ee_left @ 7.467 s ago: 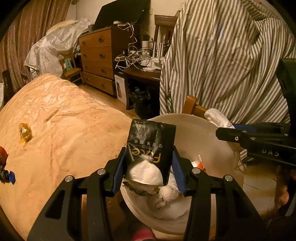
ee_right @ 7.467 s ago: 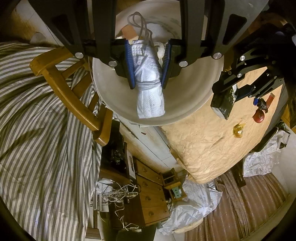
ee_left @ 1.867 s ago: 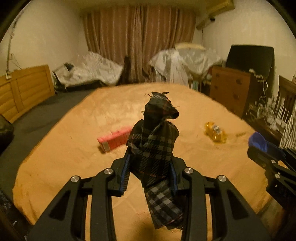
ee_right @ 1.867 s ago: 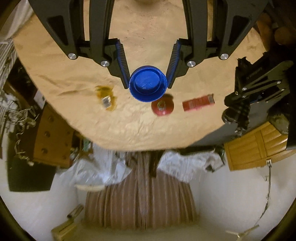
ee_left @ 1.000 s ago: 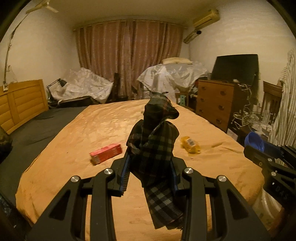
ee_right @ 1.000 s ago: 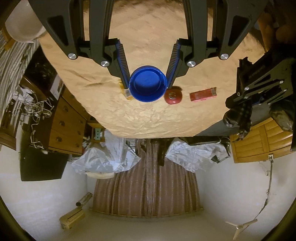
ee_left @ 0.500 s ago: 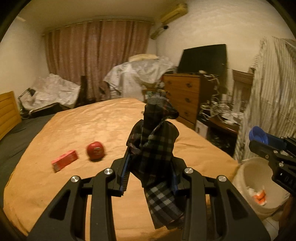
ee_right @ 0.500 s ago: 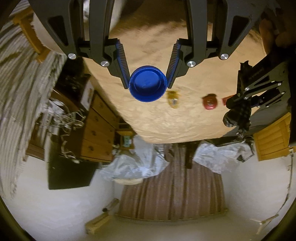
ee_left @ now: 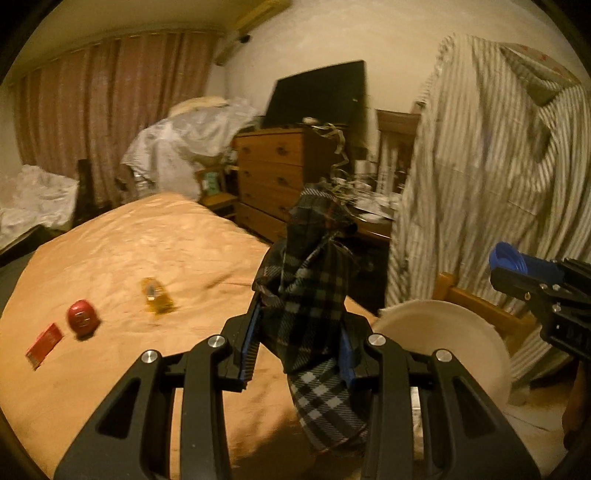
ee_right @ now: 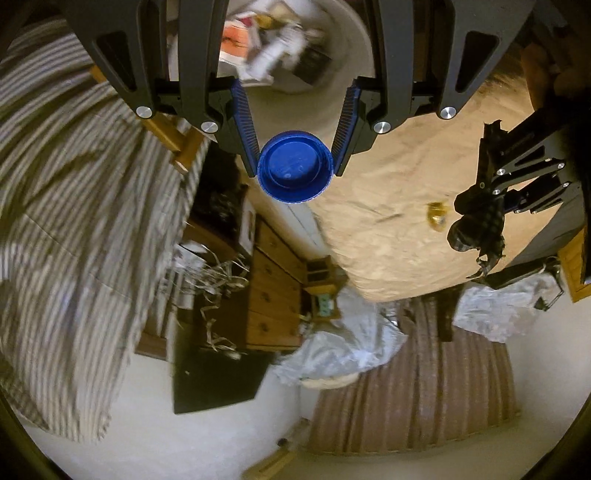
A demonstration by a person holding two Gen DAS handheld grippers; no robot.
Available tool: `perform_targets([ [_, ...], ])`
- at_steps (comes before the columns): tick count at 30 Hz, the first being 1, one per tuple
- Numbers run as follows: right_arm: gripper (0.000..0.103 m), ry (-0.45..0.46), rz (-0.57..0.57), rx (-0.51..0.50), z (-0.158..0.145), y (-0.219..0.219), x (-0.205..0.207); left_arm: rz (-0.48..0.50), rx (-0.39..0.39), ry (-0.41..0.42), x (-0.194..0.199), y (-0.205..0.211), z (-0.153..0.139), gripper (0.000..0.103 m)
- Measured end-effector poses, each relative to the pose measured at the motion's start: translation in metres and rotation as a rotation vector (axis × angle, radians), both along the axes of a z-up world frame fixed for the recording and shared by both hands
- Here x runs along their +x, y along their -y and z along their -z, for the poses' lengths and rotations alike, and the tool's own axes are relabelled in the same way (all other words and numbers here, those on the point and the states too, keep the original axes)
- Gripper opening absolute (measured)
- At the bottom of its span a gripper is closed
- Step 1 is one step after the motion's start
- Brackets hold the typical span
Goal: Collect trash
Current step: 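Lift and carry the plaid cloth and blue cap with both tools over the bucket, then open both tools to drop the cloth and cap into the bucket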
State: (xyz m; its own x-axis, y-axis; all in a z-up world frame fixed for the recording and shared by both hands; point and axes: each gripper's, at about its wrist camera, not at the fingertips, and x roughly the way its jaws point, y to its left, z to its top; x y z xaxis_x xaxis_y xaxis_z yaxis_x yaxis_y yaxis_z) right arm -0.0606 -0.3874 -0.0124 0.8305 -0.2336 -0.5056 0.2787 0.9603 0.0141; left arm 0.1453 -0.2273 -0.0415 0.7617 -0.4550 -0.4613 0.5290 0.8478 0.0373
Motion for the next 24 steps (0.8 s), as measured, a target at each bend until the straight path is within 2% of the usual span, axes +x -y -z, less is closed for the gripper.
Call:
perform_targets([
  [8, 0.042, -0.103, 0.03, 0.07, 0.019, 0.064, -0.003, 0.121, 0.049, -0.102, 0.002, 0.057, 0.015, 0.034],
  [15, 0.042, -0.216, 0.008, 0.175, 0.041, 0.091, 0.017, 0.227, 0.123, -0.23, 0.011, 0.096, 0.039, 0.034],
  [24, 0.042, -0.366, -0.019, 0.285, 0.072, 0.115, 0.045, 0.298, 0.178, -0.371, 0.031, 0.125, 0.056, 0.034],
])
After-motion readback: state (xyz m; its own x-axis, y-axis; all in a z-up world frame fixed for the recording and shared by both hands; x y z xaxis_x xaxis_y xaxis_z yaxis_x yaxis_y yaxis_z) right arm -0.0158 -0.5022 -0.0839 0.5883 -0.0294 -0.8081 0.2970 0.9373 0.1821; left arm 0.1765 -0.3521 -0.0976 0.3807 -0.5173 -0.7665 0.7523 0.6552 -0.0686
